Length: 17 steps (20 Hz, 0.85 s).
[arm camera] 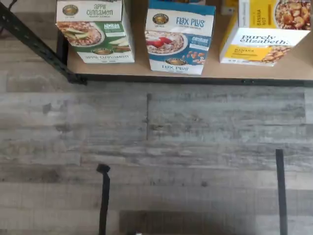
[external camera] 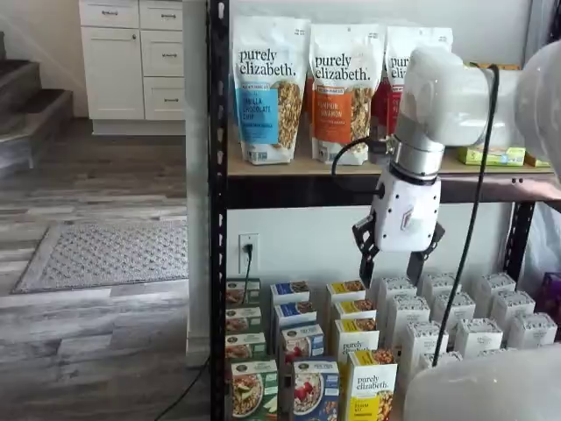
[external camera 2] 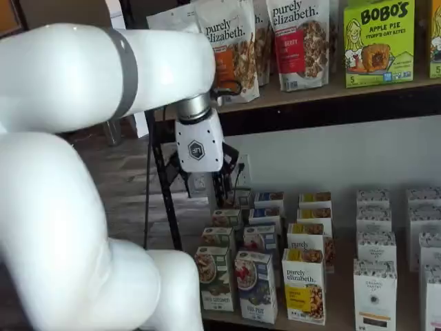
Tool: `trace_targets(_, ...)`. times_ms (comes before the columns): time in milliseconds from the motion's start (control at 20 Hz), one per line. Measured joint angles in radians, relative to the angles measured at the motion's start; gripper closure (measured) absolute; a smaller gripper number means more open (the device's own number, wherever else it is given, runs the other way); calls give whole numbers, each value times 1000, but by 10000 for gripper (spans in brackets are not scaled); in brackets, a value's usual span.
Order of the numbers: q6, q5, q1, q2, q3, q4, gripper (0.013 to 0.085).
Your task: Pick up the blue and white box that is on the bottom shelf, the second box from the left
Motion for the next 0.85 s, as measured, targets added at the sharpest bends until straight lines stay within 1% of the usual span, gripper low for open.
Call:
trace_targets(400,31,-129,30,55,60,-16,130)
trace_targets(700,79,-257,63,132,105,-53,130)
trace_targets(850,90,-322,70,180,122,-60,130)
